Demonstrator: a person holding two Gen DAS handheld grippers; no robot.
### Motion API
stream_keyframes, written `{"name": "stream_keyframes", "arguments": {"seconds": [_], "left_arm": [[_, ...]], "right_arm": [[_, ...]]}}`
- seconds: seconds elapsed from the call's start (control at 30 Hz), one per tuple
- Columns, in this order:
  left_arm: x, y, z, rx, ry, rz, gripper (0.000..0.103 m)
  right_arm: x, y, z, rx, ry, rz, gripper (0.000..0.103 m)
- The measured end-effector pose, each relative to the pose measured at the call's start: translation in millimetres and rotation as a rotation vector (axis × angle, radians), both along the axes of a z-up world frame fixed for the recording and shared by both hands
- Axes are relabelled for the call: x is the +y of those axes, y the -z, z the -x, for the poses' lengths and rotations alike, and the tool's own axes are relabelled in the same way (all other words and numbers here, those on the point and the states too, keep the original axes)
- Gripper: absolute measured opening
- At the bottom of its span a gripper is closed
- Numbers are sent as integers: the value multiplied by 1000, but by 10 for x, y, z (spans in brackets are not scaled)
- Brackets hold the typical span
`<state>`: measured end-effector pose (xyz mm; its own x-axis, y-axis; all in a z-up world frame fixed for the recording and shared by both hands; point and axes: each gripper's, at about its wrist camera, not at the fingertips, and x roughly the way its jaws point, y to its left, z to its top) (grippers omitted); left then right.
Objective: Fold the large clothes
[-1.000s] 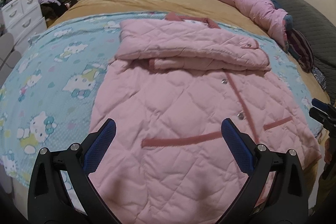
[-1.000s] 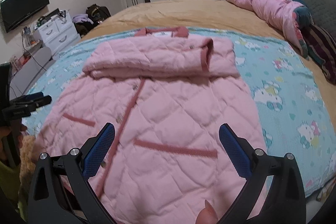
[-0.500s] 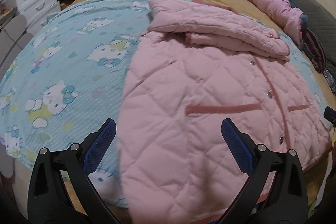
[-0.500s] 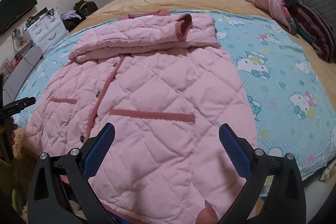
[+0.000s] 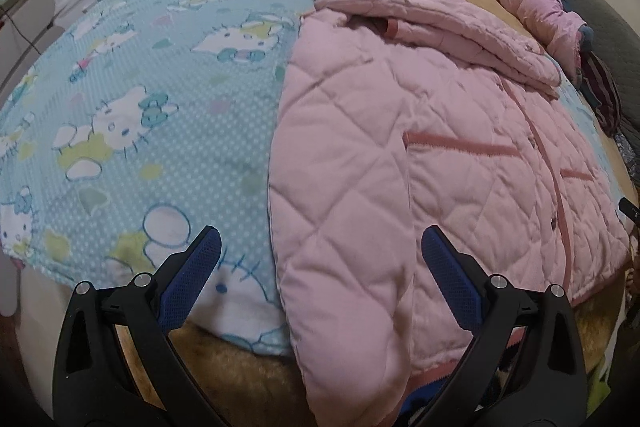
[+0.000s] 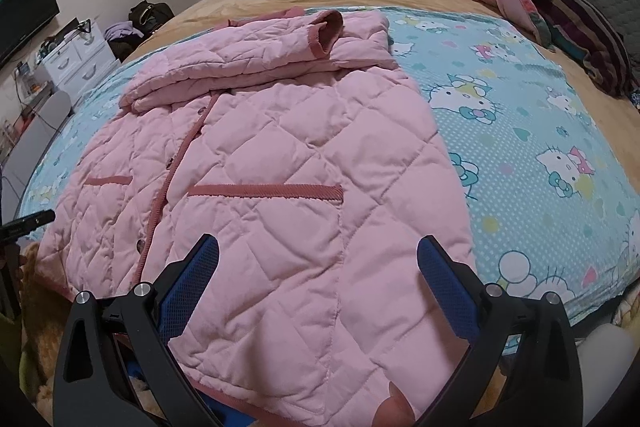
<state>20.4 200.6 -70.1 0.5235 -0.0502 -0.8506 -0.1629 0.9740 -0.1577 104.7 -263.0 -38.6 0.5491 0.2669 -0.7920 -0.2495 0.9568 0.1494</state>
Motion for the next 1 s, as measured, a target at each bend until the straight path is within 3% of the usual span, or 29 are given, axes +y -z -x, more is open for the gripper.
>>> {"name": "stream_keyframes", "arguments": {"seconds": [0.2, 0.47, 0.63, 1.0], "left_arm": [[-36, 108, 115, 18, 22, 109, 94], [-161, 276, 170, 52, 61, 197, 94], [-372, 277, 228, 13, 104, 173, 94], [-337, 366, 219, 53, 92, 173, 94]], "right_arm": [[-96, 8, 54, 7, 15, -5, 99], [-213, -2, 166, 22, 23, 5, 99], [-291, 22, 283, 45, 24, 25, 99], [-553, 174, 415, 136, 58, -6, 99]]}}
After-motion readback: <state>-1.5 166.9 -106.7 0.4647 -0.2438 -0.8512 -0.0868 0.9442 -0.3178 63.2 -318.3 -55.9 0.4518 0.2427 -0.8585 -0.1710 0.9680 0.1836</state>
